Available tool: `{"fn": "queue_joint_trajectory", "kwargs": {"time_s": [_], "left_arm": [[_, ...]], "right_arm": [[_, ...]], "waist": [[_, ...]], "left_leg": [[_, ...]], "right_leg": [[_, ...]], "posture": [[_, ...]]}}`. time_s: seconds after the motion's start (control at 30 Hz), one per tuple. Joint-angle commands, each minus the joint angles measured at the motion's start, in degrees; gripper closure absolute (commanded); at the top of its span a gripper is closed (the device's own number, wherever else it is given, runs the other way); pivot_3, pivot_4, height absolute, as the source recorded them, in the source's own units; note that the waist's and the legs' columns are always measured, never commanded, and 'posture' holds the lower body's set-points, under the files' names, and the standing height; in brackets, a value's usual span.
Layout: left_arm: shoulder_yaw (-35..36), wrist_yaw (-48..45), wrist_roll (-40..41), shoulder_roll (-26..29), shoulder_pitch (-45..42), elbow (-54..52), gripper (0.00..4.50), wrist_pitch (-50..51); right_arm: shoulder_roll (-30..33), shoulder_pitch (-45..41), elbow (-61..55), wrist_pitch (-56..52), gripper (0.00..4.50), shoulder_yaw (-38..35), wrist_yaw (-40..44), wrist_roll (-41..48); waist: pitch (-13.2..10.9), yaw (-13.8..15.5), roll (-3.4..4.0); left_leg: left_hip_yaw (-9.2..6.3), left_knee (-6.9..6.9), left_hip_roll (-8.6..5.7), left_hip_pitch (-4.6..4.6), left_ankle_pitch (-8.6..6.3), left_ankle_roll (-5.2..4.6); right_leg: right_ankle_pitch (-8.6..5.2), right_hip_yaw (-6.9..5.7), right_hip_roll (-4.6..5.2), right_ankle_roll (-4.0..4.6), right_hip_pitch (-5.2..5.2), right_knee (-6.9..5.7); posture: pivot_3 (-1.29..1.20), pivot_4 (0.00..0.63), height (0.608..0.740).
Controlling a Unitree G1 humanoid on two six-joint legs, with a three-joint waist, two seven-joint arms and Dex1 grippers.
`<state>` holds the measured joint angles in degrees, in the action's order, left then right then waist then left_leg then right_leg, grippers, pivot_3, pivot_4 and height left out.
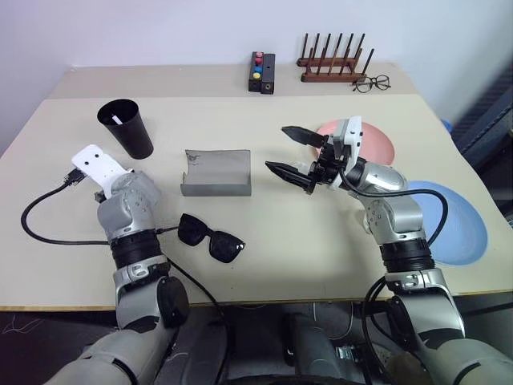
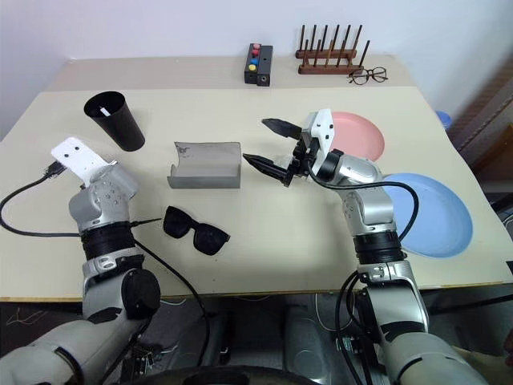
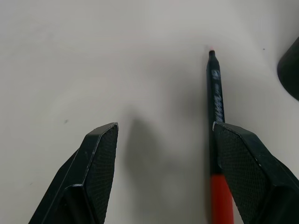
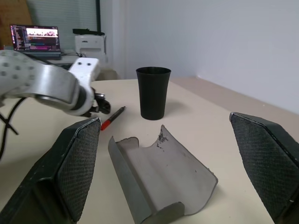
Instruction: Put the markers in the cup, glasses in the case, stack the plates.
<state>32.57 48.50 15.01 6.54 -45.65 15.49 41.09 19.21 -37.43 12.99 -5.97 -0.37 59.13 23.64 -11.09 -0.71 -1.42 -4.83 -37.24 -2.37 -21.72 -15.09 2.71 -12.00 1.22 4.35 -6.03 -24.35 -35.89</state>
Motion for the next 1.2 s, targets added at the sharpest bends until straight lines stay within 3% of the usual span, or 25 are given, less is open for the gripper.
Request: {"fn": "queue_joint_trajectory", "kwargs": {"time_s": [0.03, 0.63, 0.73, 0.9, 1.1, 1.2], "left_arm": [[0.0, -0.9, -1.3, 2.2, -3.7, 4.7, 1.21, -4.0], [2.0, 0.5, -0.9, 4.1, -6.1, 17.0, 1.21, -6.4], [2.3, 0.9, -0.8, 4.4, -6.3, 18.6, 2.06, -6.6], [2.1, 0.9, -0.9, 4.8, -6.9, 20.3, 4.45, -6.9], [3.3, 1.9, -0.1, 3.9, -4.2, 13.6, 4.45, -5.0], [3.7, -0.9, 0.9, 1.3, 3.2, -0.3, 4.45, -9.5]], "right_arm": [[0.3, 0.0, -2.8, -0.1, 0.0, -0.8, -0.5, 0.8], [0.5, 0.9, -3.8, -0.4, 0.0, -1.0, -1.4, 0.8], [0.6, 1.0, -3.9, -0.4, 0.0, -1.0, -1.4, 0.8], [0.5, 0.8, -3.7, -0.2, 0.0, -1.0, -1.5, 0.7], [0.3, 0.5, -3.0, 0.3, 0.0, -1.0, -1.6, 0.5], [0.0, 0.0, -2.3, 0.7, 0.0, -0.9, -1.6, 0.3]], "waist": [[0.0, 0.0, 0.0], [0.0, -0.1, 0.0], [0.0, -0.2, 0.0], [0.0, -0.3, 0.0], [0.0, -0.5, 0.0], [0.0, -0.7, 0.0]], "left_leg": [[0.0, 0.01, 0.0, 0.0, 0.0, 0.0], [0.0, 0.09, 0.0, -0.03, 0.0, 0.0], [0.01, 0.09, 0.0, -0.01, 0.0, 0.0], [0.03, 0.12, 0.0, 0.02, 0.0, 0.01], [0.04, 0.13, 0.01, 0.03, -0.01, 0.01], [0.05, 0.16, 0.02, 0.03, -0.01, 0.02]], "right_leg": [[0.0, 0.0, 0.0, 0.0, 0.0, 0.01], [0.01, -0.01, 0.03, -0.01, -0.05, 0.08], [0.01, -0.01, 0.03, -0.01, -0.05, 0.06], [0.01, 0.0, 0.03, -0.01, -0.05, 0.06], [0.01, 0.0, 0.03, -0.01, -0.05, 0.06], [0.01, 0.02, 0.05, -0.01, -0.06, 0.08]], "posture": [[0.0, 0.15, 0.74], [0.0, 0.15, 0.74], [0.0, 0.15, 0.74], [0.0, 0.15, 0.74], [0.0, 0.15, 0.74], [0.0, 0.15, 0.74]]}}
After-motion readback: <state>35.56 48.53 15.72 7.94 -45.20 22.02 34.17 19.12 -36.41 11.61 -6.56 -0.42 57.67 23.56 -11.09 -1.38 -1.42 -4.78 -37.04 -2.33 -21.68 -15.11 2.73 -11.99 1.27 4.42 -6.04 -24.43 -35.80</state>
